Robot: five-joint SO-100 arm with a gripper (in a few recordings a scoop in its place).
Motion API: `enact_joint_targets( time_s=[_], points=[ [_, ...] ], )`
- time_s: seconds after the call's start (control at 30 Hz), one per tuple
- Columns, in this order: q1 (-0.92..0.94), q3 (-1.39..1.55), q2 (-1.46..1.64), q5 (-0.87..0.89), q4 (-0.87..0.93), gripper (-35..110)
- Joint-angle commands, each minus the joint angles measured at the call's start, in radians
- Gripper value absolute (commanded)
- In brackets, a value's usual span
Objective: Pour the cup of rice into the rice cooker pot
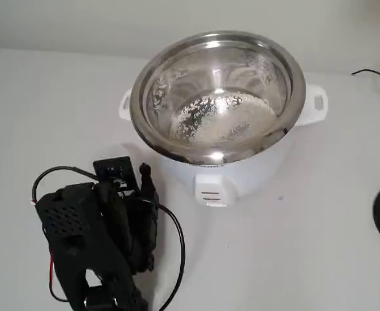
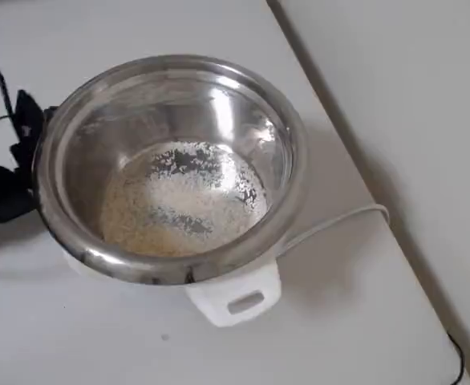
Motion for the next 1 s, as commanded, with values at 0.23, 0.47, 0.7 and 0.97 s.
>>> enact_joint_targets(
  time_s=[0.23, 0.47, 0.7, 0.97],
  points=[
    [0.112, 0.164, 0.341, 0.172, 0.140, 53],
    [0.213, 0.166, 0.347, 0.351, 0.206, 52],
    [0.227, 0.166, 0.397, 0.469, 0.322, 51],
    [0.221, 0.152, 1.160, 0.609, 1.169, 51]
  ],
)
